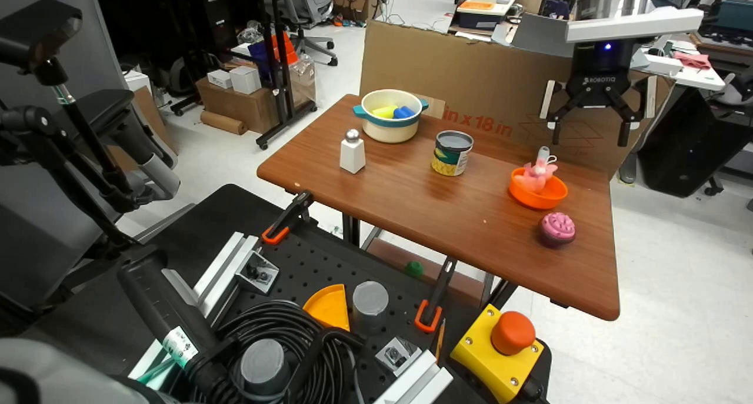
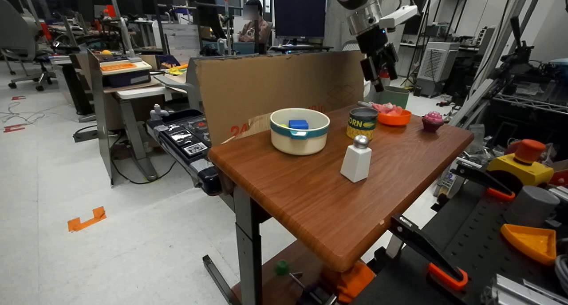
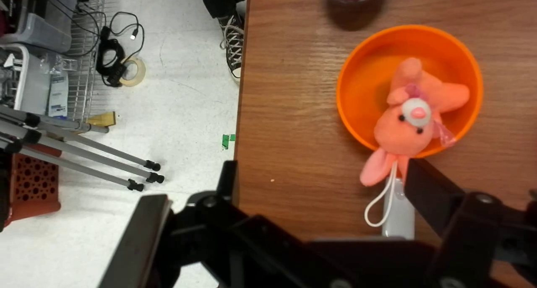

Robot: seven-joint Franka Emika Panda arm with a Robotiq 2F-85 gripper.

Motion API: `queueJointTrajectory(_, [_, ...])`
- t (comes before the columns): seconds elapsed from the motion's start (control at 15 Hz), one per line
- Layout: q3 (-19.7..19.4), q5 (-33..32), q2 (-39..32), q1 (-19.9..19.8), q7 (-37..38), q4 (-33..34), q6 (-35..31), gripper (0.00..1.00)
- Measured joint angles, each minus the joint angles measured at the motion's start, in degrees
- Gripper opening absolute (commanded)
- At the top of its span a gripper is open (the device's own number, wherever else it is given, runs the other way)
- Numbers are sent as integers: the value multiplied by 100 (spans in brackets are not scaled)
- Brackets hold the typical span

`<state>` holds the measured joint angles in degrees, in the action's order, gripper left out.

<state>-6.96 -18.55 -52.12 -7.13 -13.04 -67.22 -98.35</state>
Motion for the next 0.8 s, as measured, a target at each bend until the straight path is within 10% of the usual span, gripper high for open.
queueJointTrajectory(0.8, [-37, 103, -37, -20, 675, 2, 46, 100])
